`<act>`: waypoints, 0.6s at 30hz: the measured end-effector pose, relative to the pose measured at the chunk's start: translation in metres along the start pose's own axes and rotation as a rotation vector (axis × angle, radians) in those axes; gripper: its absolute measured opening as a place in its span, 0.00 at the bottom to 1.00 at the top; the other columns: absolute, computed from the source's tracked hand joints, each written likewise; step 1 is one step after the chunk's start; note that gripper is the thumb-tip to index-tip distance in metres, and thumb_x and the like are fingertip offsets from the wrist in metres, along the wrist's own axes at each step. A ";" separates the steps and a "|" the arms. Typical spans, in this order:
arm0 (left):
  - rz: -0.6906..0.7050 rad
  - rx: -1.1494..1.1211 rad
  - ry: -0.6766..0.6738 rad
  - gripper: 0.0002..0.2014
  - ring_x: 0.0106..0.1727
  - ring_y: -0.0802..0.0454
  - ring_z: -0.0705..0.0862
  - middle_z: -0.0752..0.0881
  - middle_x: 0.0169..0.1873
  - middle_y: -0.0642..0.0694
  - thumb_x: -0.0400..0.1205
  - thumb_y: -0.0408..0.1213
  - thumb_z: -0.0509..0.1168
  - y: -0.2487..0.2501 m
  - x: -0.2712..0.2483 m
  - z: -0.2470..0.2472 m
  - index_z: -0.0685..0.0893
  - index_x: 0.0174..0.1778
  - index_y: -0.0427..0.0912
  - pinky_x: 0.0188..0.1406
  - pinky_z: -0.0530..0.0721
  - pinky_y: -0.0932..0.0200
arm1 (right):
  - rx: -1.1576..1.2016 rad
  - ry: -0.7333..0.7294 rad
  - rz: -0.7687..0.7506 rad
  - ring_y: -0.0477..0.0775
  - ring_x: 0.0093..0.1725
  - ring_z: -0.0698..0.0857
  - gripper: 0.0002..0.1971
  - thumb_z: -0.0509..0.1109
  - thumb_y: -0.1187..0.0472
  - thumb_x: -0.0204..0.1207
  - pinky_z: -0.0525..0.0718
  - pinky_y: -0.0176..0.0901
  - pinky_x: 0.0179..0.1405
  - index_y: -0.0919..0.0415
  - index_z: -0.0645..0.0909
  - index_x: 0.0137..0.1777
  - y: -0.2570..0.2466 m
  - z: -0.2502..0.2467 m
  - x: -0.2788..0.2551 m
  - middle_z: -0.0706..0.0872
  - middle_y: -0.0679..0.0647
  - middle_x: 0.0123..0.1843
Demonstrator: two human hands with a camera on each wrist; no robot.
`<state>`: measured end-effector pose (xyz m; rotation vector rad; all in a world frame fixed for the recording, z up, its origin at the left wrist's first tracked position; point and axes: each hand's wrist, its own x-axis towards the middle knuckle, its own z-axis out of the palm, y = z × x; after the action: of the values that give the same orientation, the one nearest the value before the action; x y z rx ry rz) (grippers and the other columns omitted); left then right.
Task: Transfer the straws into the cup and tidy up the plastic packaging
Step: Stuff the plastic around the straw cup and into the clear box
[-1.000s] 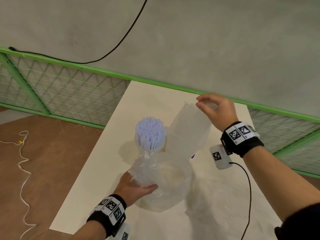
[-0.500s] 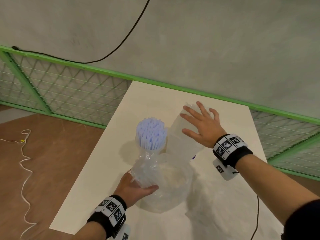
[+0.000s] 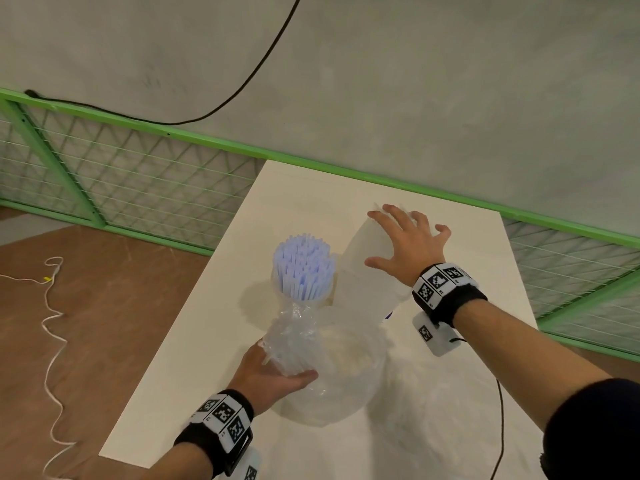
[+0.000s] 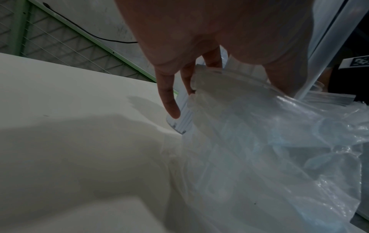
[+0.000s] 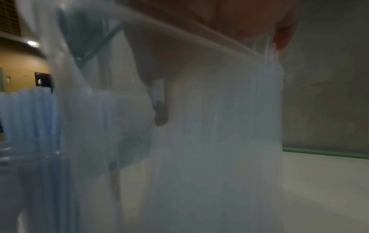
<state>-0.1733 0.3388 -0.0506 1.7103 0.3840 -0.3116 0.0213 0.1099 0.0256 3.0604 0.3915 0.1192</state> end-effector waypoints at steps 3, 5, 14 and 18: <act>-0.009 0.006 -0.002 0.28 0.38 0.85 0.81 0.88 0.40 0.61 0.68 0.33 0.82 -0.001 0.001 0.000 0.82 0.63 0.39 0.37 0.70 0.90 | 0.034 -0.003 0.006 0.59 0.82 0.59 0.43 0.70 0.30 0.70 0.59 0.72 0.71 0.28 0.50 0.80 0.000 0.000 -0.002 0.56 0.37 0.85; -0.014 0.016 -0.002 0.28 0.39 0.86 0.81 0.88 0.40 0.62 0.68 0.35 0.83 -0.002 0.001 -0.001 0.82 0.63 0.40 0.37 0.69 0.91 | -0.006 -0.023 -0.020 0.60 0.83 0.57 0.41 0.65 0.30 0.74 0.58 0.71 0.72 0.29 0.46 0.81 0.000 -0.001 -0.003 0.52 0.38 0.86; 0.020 0.018 -0.011 0.27 0.39 0.86 0.81 0.89 0.37 0.63 0.65 0.34 0.84 -0.006 0.005 0.001 0.84 0.59 0.38 0.39 0.67 0.92 | 0.248 0.181 -0.242 0.58 0.87 0.45 0.31 0.52 0.35 0.81 0.51 0.71 0.76 0.38 0.55 0.84 -0.014 -0.046 -0.028 0.48 0.45 0.88; 0.037 -0.019 -0.004 0.30 0.42 0.77 0.86 0.91 0.35 0.66 0.61 0.32 0.86 -0.004 0.003 -0.002 0.83 0.58 0.41 0.44 0.75 0.85 | 0.714 0.076 -0.476 0.44 0.73 0.74 0.32 0.67 0.55 0.75 0.71 0.57 0.70 0.52 0.65 0.80 -0.044 -0.057 -0.079 0.72 0.46 0.77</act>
<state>-0.1723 0.3416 -0.0552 1.6962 0.3512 -0.2834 -0.0711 0.1348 0.0739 3.5011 1.4256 0.0859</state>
